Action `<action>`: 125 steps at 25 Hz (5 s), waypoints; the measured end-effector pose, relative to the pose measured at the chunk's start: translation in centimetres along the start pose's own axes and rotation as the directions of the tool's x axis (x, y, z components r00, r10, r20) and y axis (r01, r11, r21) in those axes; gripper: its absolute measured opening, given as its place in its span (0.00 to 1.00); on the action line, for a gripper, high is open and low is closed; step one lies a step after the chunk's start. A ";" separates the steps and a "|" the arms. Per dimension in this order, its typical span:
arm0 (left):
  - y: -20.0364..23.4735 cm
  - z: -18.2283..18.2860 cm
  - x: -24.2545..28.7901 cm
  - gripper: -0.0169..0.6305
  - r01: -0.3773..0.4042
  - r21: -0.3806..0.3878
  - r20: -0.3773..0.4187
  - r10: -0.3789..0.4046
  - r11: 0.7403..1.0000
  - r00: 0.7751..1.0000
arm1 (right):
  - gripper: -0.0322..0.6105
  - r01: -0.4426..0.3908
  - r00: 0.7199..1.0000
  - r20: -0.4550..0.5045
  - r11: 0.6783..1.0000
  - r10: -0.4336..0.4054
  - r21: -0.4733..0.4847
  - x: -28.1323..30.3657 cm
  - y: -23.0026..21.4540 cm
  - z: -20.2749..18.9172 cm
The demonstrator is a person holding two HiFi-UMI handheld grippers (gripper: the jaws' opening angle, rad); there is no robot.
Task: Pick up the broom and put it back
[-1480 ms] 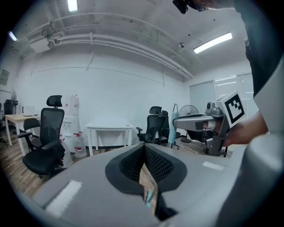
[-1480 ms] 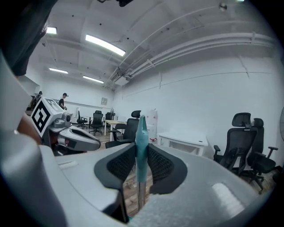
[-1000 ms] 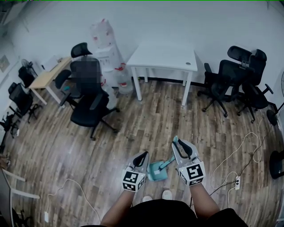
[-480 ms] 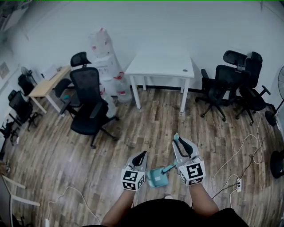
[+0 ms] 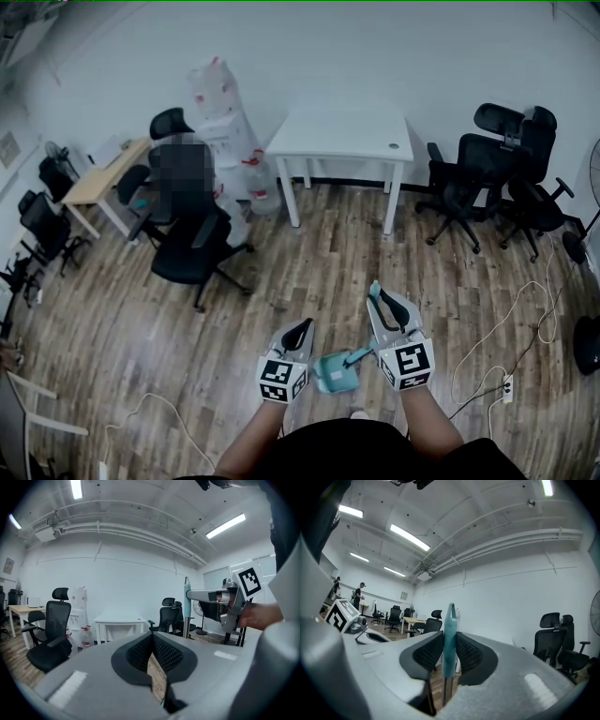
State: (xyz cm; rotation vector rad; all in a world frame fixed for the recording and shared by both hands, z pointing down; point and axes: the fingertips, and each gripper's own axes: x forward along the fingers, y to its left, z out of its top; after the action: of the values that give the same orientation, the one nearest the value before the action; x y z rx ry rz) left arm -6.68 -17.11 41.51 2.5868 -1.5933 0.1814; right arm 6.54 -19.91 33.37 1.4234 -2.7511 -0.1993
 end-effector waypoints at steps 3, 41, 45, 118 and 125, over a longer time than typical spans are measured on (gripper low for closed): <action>-0.3 0.0 0.1 0.06 0.014 0.005 0.000 -0.014 1.000 1.000 | 0.19 0.002 1.000 -0.003 1.000 -0.002 0.001 0.0 0.0 -0.4; -0.8 -5.9 -1.7 0.06 -0.022 -0.051 -0.140 0.014 0.998 0.990 | 0.19 -0.113 0.963 -0.251 0.992 0.097 -0.049 -1.7 0.7 -11.5; -1.3 -7.3 -2.0 0.06 -0.032 -0.065 -0.173 0.020 0.997 0.985 | 0.19 -0.124 0.953 -0.284 0.991 0.104 -0.052 -1.9 0.8 -13.4; 1.4 -19.0 -11.2 0.06 -0.318 -0.344 -0.253 0.239 0.883 0.937 | 0.19 -0.670 0.618 -0.647 0.730 0.448 -0.134 -1.3 18.4 -33.8; 1.4 -19.3 -11.5 0.06 -0.324 -0.352 -0.261 0.241 0.878 0.935 | 0.19 -0.680 0.613 -0.645 0.721 0.456 -0.136 -0.5 19.5 -34.0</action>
State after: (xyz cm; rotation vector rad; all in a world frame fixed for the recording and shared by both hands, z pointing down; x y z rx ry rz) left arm -14.00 -4.79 58.86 1.9616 -1.7176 0.1356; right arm -5.86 -11.66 69.67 0.3354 -2.3128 -0.2019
